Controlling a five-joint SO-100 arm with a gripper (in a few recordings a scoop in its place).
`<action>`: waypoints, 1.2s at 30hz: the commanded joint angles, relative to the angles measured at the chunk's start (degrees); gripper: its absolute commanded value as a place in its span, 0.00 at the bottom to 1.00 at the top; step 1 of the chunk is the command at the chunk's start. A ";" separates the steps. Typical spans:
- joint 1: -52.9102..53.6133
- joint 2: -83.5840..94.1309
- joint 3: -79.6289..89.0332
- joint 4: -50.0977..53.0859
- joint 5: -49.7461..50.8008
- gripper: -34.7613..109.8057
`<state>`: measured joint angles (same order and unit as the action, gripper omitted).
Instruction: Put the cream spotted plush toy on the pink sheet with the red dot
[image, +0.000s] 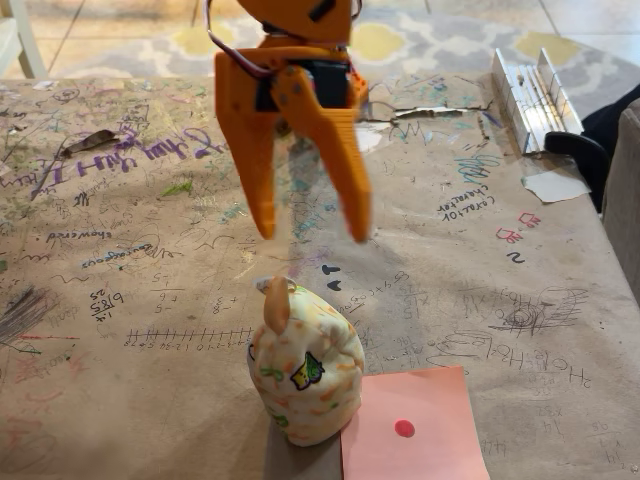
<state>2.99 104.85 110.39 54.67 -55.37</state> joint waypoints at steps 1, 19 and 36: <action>3.43 13.97 8.53 5.45 -1.76 0.28; 10.72 88.51 62.75 22.32 -24.52 0.24; 10.02 88.33 67.41 21.09 -14.15 0.24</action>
<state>12.22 192.66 177.54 75.59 -69.61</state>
